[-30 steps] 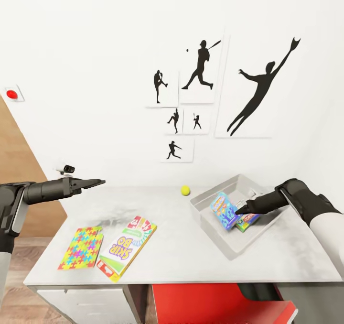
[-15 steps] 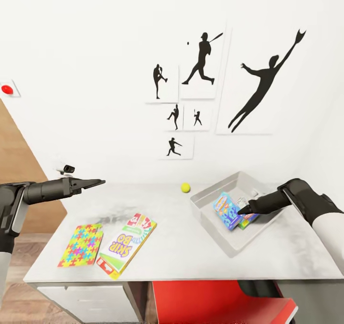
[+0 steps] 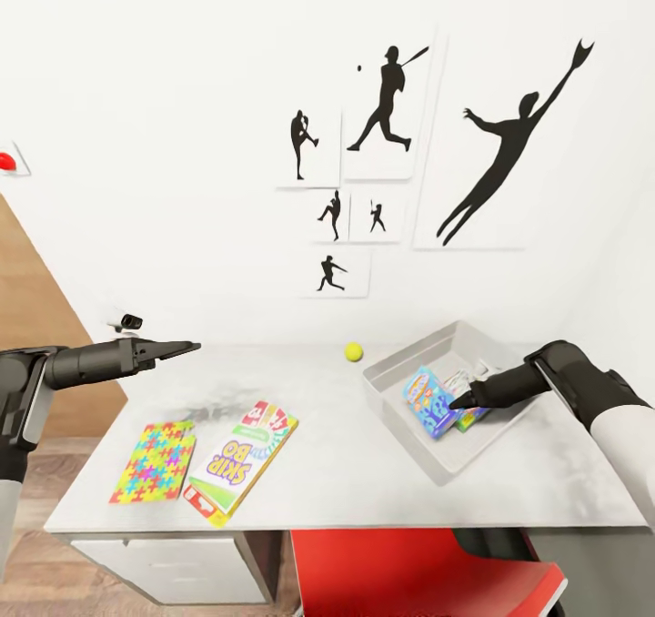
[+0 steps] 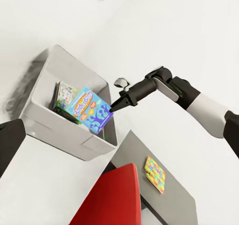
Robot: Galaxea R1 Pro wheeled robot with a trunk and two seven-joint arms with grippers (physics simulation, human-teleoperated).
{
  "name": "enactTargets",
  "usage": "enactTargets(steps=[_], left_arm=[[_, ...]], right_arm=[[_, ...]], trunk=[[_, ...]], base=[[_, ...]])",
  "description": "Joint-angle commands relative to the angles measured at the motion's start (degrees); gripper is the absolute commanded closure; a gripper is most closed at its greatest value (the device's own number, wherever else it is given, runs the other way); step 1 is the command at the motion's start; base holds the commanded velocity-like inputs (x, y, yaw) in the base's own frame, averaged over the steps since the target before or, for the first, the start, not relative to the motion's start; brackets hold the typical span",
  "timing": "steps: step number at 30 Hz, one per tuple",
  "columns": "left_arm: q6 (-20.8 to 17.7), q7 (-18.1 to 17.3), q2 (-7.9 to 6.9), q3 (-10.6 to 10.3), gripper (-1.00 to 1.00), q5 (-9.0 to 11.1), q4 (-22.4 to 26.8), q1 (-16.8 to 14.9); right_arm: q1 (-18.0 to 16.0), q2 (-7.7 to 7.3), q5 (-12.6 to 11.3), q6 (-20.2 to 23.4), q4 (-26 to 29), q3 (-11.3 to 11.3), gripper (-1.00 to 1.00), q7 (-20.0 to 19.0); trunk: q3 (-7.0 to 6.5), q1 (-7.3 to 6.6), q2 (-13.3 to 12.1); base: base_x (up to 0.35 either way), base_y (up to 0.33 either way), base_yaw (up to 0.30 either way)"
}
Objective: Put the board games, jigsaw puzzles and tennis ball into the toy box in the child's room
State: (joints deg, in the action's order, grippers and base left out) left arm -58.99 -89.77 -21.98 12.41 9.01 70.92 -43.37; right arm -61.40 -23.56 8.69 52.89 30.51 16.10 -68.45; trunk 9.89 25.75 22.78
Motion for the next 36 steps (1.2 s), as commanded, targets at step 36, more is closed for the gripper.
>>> enactTargets(steps=[36], left_arm=[[-0.6, -0.2, -0.08, 0.0, -1.0, 0.0, 0.1, 0.0]], right_arm=[[-0.1, 0.06, 0.4, 0.1, 0.3, 0.0, 1.0, -0.7]], trunk=[[2.63, 0.03, 0.1]], base=[[0.0, 0.0, 0.0]])
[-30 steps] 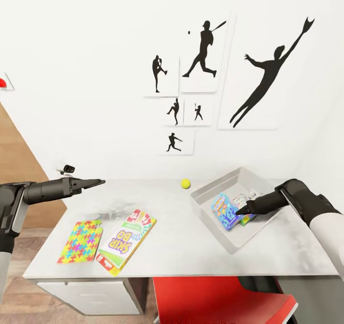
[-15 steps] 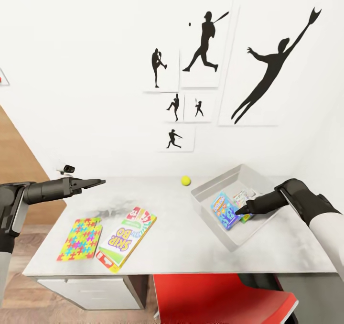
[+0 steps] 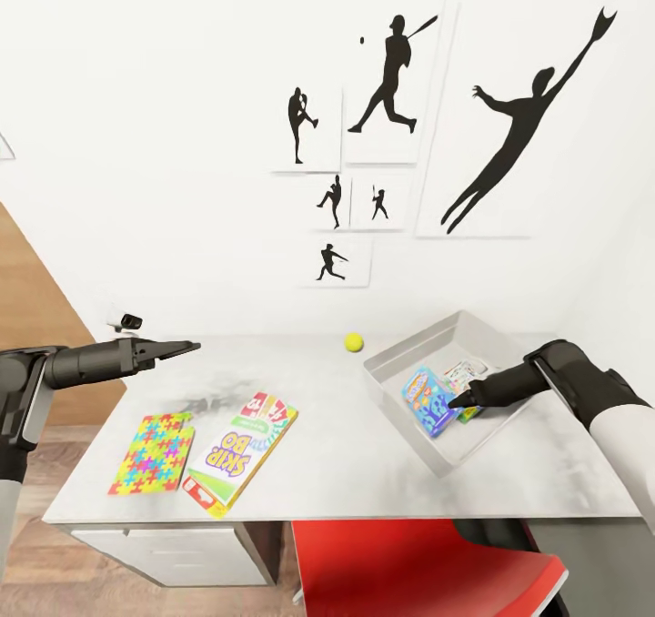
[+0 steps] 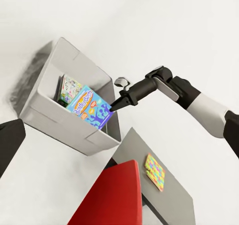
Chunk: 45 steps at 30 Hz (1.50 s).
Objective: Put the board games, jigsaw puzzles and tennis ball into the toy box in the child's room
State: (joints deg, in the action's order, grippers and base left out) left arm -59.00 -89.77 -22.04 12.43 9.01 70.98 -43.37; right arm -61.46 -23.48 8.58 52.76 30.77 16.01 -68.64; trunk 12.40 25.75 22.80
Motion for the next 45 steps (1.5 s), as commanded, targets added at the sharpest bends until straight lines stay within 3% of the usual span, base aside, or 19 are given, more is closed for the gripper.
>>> enactTargets(steps=[1, 27, 28, 45], left_arm=[[-0.6, -0.2, -0.02, 0.0, -1.0, 0.0, 0.0, 0.0], [-0.7, -0.2, -0.01, 0.0, -1.0, 0.0, 0.1, 0.0], [-0.7, -0.2, 0.02, 0.0, -1.0, 0.0, 0.2, 0.0], [-0.8, -0.2, 0.07, 0.0, -1.0, 0.0, 1.3, 0.0]], right_arm=[[-0.1, -0.02, 0.6, 0.2, 0.1, 0.1, 1.0, -0.5], [0.0, 0.07, 0.6, 0.2, 0.1, 0.2, 1.0, -0.3], [0.0, 0.08, 0.6, 0.1, 0.1, 0.2, -1.0, -0.3], [0.0, 0.02, 0.7, 0.0, 0.1, 0.2, -1.0, -0.2]], trunk=[[0.12, 0.03, 0.1], [0.12, 0.03, 0.1], [0.12, 0.03, 0.1], [0.12, 0.03, 0.1]], base=[[0.0, 0.0, 0.0], [0.0, 0.0, 0.0], [0.0, 0.0, 0.0], [0.0, 0.0, 0.0]])
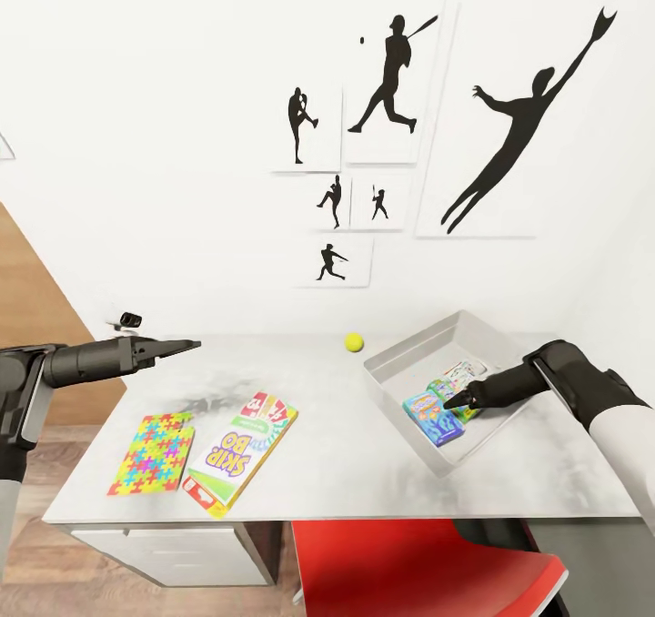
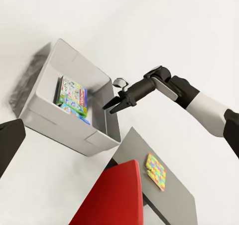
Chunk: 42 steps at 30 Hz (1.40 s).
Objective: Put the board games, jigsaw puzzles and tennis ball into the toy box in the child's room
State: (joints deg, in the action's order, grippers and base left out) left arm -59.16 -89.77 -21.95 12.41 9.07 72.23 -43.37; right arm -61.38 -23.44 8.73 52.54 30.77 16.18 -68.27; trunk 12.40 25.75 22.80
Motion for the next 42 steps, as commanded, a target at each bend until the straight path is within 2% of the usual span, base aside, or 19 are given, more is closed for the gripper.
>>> enactTargets(steps=[1, 16, 21, 26, 30, 35, 36, 41, 42], left_arm=[[-0.6, -0.2, -0.02, 0.0, -1.0, -0.1, 0.0, 0.0], [-0.5, -0.2, -0.09, 0.0, -1.0, -0.1, -0.1, 0.0], [-0.5, -0.2, -0.1, -0.1, -1.0, -0.1, -0.2, 0.0], [-0.5, -0.2, -0.3, 0.0, -1.0, -0.1, -0.3, 0.0], [-0.5, -0.2, -0.55, 0.1, -1.0, -0.1, -0.7, 0.0], [-0.5, -0.2, -0.7, 0.1, -1.0, -0.1, -1.3, 0.1], [-0.5, -0.2, -0.74, 0.1, -1.0, -0.1, -1.5, 0.2], [-0.4, -0.2, -0.84, 0.1, -1.0, -0.1, -2.5, 0.6], [-0.3, -0.2, -0.89, 0.1, -1.0, -0.1, -3.2, 0.6]], right_arm=[[-0.1, -0.03, 0.6, 0.2, 0.1, 0.1, -1.0, -0.5], [0.1, -0.84, -0.2, 0.4, 0.4, -0.7, -1.0, -1.1], [0.5, -1.03, -0.5, 0.8, 4.2, -2.5, -1.0, -2.2], [2.2, -1.12, -0.5, 1.2, 8.6, -7.1, -1.0, -4.3], [3.2, -1.14, -0.6, 1.2, 9.8, -9.4, -1.0, -6.3], [4.9, -1.16, -0.6, 0.7, 11.0, -13.5, -1.0, -10.6], [5.8, -1.17, -0.6, 0.6, 11.6, -15.5, -1.0, -12.2], [9.7, -1.17, -0.6, 0.3, 14.6, -21.9, -1.0, -15.3], [11.6, -1.17, -0.6, 0.1, 16.5, -25.1, -1.0, -16.2]], trunk=[[0.12, 0.04, 0.1], [-0.29, 0.04, 0.1], [-0.73, 0.04, 0.1], [-1.2, 0.04, 0.1], [-1.58, 0.04, 0.1], [-2.05, 0.04, 0.1], [-2.14, 0.04, 0.1], [-2.61, 0.04, 0.1], [-2.71, 0.04, 0.1]], base=[[0.0, 0.0, 0.0], [0.0, 0.0, 0.0], [0.0, 0.0, 0.0], [-0.077, 0.0, 0.0], [-0.087, 0.0, 0.0], [-0.025, 0.0, 0.0], [-0.01, 0.0, 0.0], [-0.005, 0.0, 0.0], [-0.002, 0.0, 0.0]])
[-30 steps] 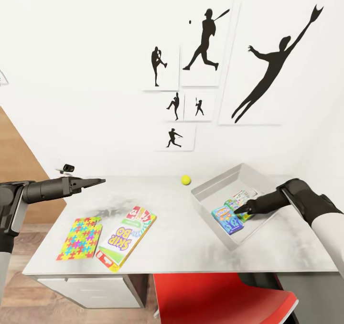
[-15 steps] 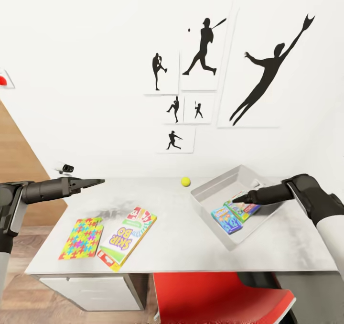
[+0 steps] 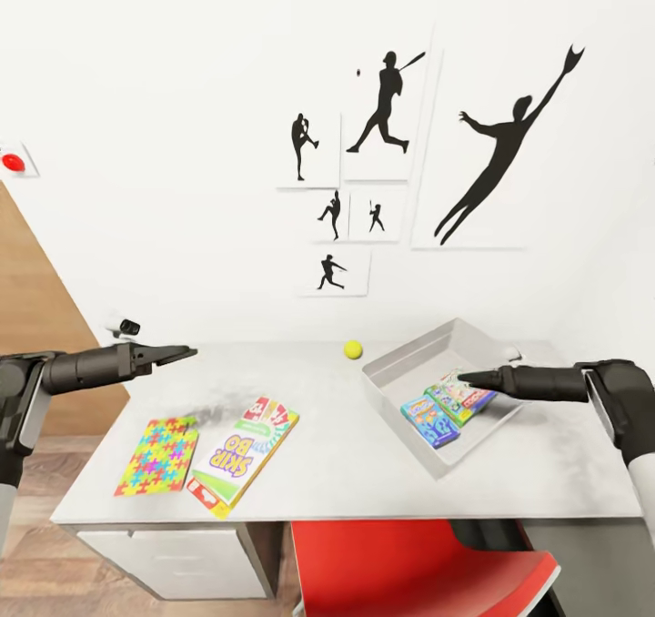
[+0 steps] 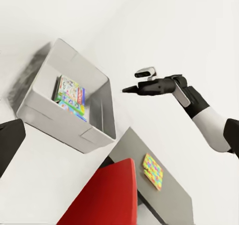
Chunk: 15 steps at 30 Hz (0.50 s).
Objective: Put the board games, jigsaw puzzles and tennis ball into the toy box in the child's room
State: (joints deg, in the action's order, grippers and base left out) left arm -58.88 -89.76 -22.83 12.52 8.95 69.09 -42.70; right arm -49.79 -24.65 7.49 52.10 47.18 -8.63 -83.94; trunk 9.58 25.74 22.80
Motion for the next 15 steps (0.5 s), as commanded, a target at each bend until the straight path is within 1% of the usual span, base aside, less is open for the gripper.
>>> enactTargets(steps=[1, 2, 3, 4, 5, 6, 7, 10, 11, 12, 13, 15], left_arm=[[-0.6, -0.2, -0.03, 0.0, -1.0, 0.0, -0.4, 0.0], [-0.5, -0.2, -0.09, 0.0, -1.0, -0.1, -1.2, 0.0], [-0.5, -0.2, -0.13, 0.0, -1.0, -0.1, -1.6, 0.1], [-0.2, -0.2, -0.35, 0.1, -1.0, -0.1, -2.4, 0.1], [0.1, -0.2, -0.79, 0.1, -1.0, -0.2, -3.4, 0.1], [0.2, -0.2, -1.1, 0.1, -1.0, -0.2, -4.0, 0.1], [0.6, -0.2, -1.69, 0.1, -1.0, -0.2, -5.2, 0.2], [1.6, -0.2, -2.36, 0.2, -1.0, -0.2, -7.5, 0.2], [2.7, -0.2, -2.69, 0.2, -1.0, -0.2, -9.3, 0.3], [3.3, -0.2, -2.84, 0.2, -1.0, -0.2, -10.3, 0.3], [4.7, -0.2, -3.18, 0.2, -1.0, -0.2, -12.7, 0.3], [6.3, -0.2, -3.63, 0.2, -1.0, -0.2, -15.2, 0.4]], right_arm=[[1.1, 0.04, 0.6, 0.4, 1.2, -2.0, -1.0, -1.0], [3.3, 0.09, 0.6, 0.1, 3.4, -5.4, -1.0, -1.8], [4.4, 0.14, 0.6, -0.1, 4.6, -7.2, -1.0, -2.2], [6.7, 0.28, 0.6, -0.4, 6.8, -10.8, -1.0, -3.0], [9.0, 0.45, 0.5, -0.8, 8.7, -14.3, -1.0, -3.7], [10.1, 0.54, 0.5, -1.0, 9.5, -16.0, -1.0, -3.9], [12.3, 0.73, 0.1, -1.7, 10.9, -19.4, -1.0, -4.3], [15.5, 0.98, -1.1, -3.3, 12.1, -24.1, -1.0, -4.6], [17.6, 1.14, -2.6, -4.6, 12.6, -26.6, -1.0, -4.7], [18.6, 1.22, -3.5, -5.4, 12.7, -27.6, -1.0, -4.8], [20.6, 1.41, -5.7, -6.7, 13.0, -29.2, -1.0, -4.8], [22.9, 1.58, -8.3, -8.0, 13.1, -30.2, -1.0, -4.8]], trunk=[[0.02, 0.04, 0.1], [-0.07, 0.04, 0.1], [-0.17, 0.04, 0.1], [-0.26, 0.04, 0.1], [-0.36, 0.04, 0.1], [-0.45, 0.04, 0.1], [-0.54, 0.04, 0.1], [-0.83, 0.04, 0.1], [-0.92, 0.04, 0.1], [-1.02, 0.04, 0.1], [-1.11, 0.04, 0.1], [-1.3, 0.04, 0.1]], base=[[-0.002, 0.0, 0.0], [-0.001, 0.0, 0.0], [0.0, 0.0, 0.0], [0.0, 0.0, 0.0], [0.0, 0.0, 0.0], [0.0, 0.0, 0.0], [0.0, 0.0, 0.0], [0.0, 0.0, 0.0], [0.0, 0.0, 0.0], [0.0, 0.0, 0.0], [0.0, 0.0, 0.0], [0.0, 0.0, 0.0]])
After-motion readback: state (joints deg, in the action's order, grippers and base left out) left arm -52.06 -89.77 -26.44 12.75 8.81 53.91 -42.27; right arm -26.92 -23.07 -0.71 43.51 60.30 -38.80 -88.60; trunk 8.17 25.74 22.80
